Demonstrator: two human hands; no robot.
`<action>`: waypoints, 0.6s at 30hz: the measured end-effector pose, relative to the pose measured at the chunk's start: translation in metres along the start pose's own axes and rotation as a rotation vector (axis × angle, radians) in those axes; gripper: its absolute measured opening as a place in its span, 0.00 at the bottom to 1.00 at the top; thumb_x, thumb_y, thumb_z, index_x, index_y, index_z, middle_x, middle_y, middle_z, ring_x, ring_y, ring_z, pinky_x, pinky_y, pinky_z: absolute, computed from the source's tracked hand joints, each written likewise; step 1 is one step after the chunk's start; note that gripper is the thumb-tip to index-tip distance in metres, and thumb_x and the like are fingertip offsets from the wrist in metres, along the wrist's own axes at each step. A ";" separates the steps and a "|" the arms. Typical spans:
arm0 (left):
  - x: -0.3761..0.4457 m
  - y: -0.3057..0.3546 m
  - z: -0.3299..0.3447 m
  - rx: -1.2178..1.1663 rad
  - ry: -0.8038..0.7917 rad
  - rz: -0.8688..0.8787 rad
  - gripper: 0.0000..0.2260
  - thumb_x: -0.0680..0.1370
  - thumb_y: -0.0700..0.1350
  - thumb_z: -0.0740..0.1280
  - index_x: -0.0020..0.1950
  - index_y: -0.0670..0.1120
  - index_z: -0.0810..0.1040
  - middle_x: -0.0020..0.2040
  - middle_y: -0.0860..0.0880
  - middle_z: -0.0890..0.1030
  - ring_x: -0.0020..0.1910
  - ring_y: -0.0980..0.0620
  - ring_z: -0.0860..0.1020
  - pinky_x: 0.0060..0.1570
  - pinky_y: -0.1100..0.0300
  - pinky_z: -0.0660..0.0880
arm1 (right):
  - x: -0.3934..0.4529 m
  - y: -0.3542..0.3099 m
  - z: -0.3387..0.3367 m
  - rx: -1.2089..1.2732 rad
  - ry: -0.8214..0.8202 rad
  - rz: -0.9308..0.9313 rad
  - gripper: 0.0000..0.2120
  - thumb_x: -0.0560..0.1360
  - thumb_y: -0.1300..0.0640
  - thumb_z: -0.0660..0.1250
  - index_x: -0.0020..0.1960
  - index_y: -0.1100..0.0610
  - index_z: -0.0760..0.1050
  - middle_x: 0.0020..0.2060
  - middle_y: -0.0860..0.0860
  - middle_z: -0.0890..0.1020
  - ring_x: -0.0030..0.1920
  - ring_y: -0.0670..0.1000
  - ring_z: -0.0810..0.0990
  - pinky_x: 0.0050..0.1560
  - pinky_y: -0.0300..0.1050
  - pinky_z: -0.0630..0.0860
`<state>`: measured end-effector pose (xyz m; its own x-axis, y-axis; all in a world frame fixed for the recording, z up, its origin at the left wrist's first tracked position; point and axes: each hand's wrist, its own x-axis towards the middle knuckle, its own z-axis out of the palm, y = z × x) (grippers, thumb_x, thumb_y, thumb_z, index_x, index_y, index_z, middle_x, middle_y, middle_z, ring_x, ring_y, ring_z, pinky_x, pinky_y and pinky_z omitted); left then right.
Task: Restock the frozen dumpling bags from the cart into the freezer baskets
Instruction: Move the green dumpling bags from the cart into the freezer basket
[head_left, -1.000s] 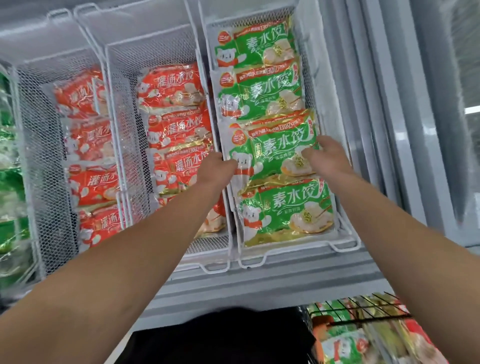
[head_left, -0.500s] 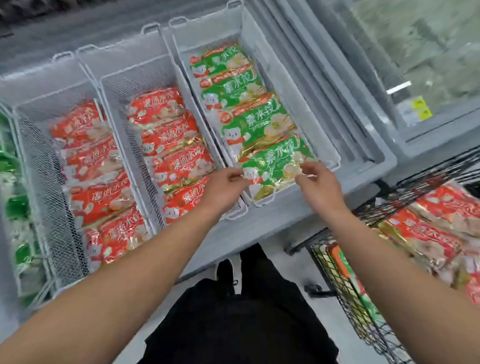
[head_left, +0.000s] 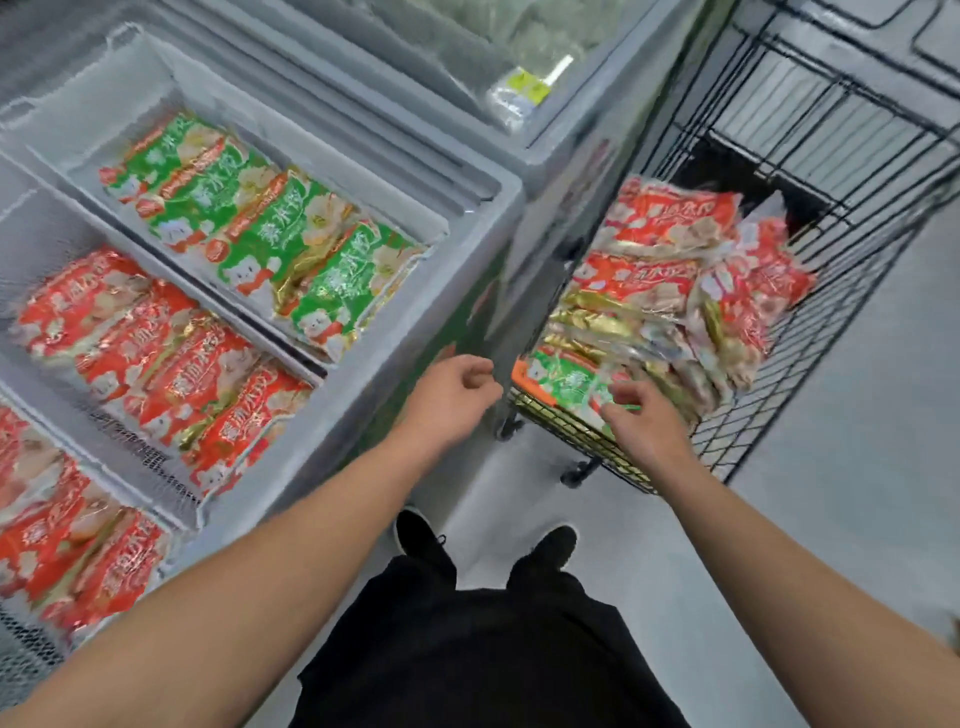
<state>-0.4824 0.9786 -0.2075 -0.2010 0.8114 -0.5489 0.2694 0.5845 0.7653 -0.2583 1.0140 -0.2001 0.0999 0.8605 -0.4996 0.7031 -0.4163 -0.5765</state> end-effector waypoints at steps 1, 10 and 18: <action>0.000 0.006 0.016 0.021 -0.022 0.011 0.13 0.74 0.45 0.72 0.57 0.50 0.82 0.48 0.53 0.84 0.51 0.52 0.82 0.55 0.58 0.77 | -0.003 0.018 -0.011 0.017 0.012 0.036 0.15 0.76 0.56 0.68 0.63 0.55 0.77 0.58 0.49 0.79 0.56 0.53 0.78 0.59 0.47 0.72; 0.010 0.041 0.145 0.164 -0.104 -0.011 0.17 0.75 0.46 0.70 0.64 0.48 0.80 0.56 0.49 0.83 0.55 0.50 0.81 0.60 0.48 0.78 | 0.012 0.140 -0.087 0.153 0.005 0.160 0.17 0.75 0.54 0.68 0.64 0.53 0.77 0.57 0.47 0.78 0.57 0.49 0.76 0.57 0.42 0.69; 0.042 0.054 0.212 0.220 -0.174 -0.047 0.17 0.77 0.46 0.70 0.66 0.47 0.78 0.56 0.52 0.80 0.57 0.50 0.79 0.63 0.47 0.76 | 0.050 0.176 -0.097 0.218 0.002 0.199 0.17 0.76 0.58 0.67 0.65 0.57 0.76 0.61 0.52 0.79 0.59 0.51 0.77 0.55 0.38 0.68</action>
<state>-0.2768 1.0457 -0.2608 -0.0591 0.7609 -0.6462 0.4656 0.5936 0.6564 -0.0614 1.0122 -0.2632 0.2224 0.7558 -0.6159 0.5019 -0.6303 -0.5923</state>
